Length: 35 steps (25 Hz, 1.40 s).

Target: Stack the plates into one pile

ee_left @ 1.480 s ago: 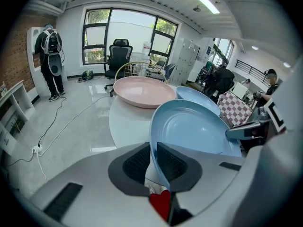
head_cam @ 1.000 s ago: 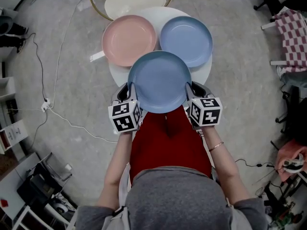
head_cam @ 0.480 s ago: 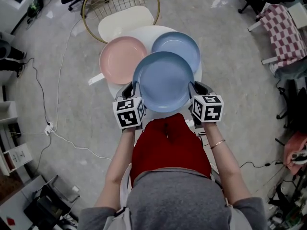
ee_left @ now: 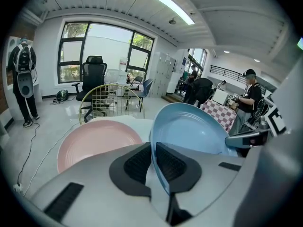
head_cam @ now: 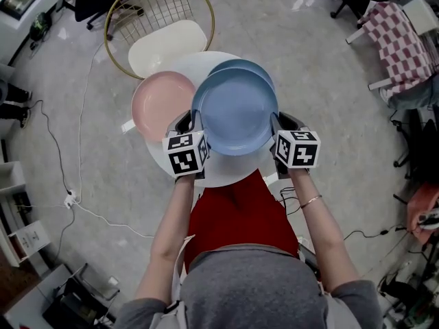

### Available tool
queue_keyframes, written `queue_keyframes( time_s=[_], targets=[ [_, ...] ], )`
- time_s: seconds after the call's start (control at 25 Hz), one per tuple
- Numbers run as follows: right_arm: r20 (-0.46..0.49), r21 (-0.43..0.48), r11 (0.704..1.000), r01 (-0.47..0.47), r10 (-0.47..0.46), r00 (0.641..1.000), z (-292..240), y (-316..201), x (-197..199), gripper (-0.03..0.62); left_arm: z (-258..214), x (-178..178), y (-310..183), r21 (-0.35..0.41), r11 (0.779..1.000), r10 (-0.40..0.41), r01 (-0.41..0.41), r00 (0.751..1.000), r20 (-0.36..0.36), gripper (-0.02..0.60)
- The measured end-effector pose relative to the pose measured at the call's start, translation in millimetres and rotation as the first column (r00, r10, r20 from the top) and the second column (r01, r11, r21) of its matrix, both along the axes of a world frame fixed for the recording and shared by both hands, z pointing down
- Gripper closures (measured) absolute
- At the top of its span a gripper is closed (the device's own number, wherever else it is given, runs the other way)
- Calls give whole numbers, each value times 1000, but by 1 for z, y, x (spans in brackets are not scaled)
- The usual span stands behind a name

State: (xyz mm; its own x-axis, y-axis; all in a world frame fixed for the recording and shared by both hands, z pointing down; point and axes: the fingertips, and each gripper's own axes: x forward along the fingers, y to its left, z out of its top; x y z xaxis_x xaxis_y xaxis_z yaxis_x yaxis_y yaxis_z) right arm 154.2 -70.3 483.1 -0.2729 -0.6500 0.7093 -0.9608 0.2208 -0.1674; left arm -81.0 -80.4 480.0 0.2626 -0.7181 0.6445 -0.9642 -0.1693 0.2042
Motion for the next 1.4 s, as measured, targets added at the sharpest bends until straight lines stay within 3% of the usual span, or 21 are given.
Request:
queue_keyframes(
  time_s=[0.56, 0.88, 1.4],
  targets=[
    [-35, -68, 997, 24, -26, 999, 40, -73, 22, 533, 42, 22, -67, -77, 997, -17, 19, 1000, 26, 535],
    [-76, -100, 994, 47, -55, 996, 62, -85, 26, 533, 68, 26, -72, -126, 992, -14, 22, 998, 63, 531],
    [-99, -126, 990, 61, -74, 992, 76, -87, 31, 532, 78, 27, -73, -138, 990, -13, 32, 991, 137, 526]
  ],
)
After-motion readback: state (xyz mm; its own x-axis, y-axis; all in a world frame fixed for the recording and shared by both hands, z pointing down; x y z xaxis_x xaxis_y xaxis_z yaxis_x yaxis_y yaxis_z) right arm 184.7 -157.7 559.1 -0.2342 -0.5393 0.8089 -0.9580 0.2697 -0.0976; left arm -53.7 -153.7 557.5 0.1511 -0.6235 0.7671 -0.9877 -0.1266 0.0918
